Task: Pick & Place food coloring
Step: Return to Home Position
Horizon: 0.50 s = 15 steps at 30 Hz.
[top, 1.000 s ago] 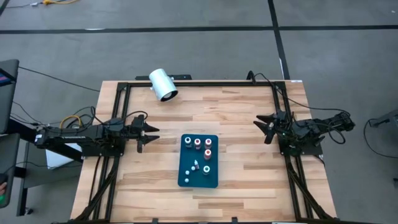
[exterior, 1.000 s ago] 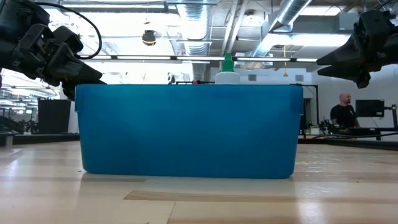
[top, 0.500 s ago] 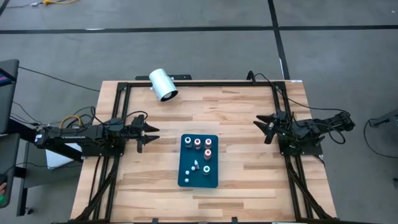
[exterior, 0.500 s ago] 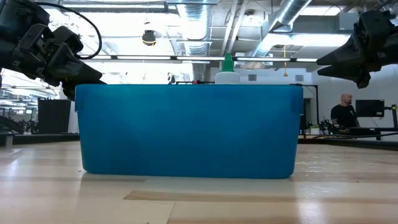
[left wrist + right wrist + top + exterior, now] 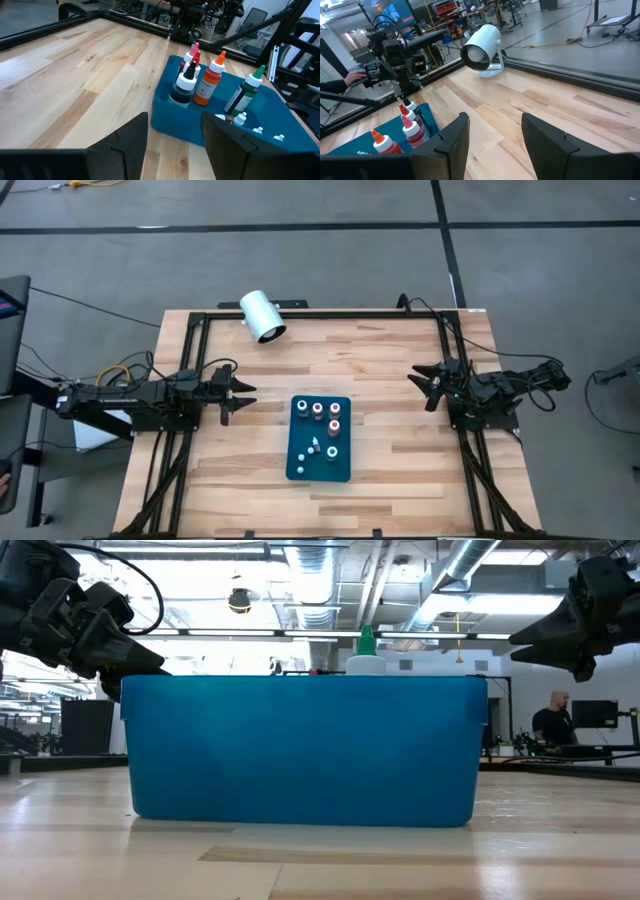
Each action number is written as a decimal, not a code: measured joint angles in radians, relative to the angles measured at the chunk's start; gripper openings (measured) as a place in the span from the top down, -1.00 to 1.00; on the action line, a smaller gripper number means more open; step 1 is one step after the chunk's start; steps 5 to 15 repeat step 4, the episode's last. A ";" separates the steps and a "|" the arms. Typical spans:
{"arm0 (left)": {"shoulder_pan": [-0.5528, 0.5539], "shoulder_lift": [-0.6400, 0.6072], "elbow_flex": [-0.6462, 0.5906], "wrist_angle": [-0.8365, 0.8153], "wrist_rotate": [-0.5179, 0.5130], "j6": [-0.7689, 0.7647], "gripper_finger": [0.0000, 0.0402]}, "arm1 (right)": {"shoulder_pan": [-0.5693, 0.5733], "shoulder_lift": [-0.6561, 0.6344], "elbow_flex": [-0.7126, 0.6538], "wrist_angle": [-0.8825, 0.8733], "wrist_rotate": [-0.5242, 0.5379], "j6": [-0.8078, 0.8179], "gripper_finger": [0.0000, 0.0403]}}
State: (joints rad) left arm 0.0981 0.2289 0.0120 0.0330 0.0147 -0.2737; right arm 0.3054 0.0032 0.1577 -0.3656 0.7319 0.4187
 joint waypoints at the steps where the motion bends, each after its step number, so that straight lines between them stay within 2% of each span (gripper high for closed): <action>1: 0.000 0.000 0.000 0.000 0.000 0.000 0.13 | 0.000 0.000 0.000 0.000 0.000 0.000 0.15; 15: 0.000 0.000 0.000 0.000 0.000 0.000 0.13 | 0.000 0.000 0.000 0.000 0.000 0.000 0.16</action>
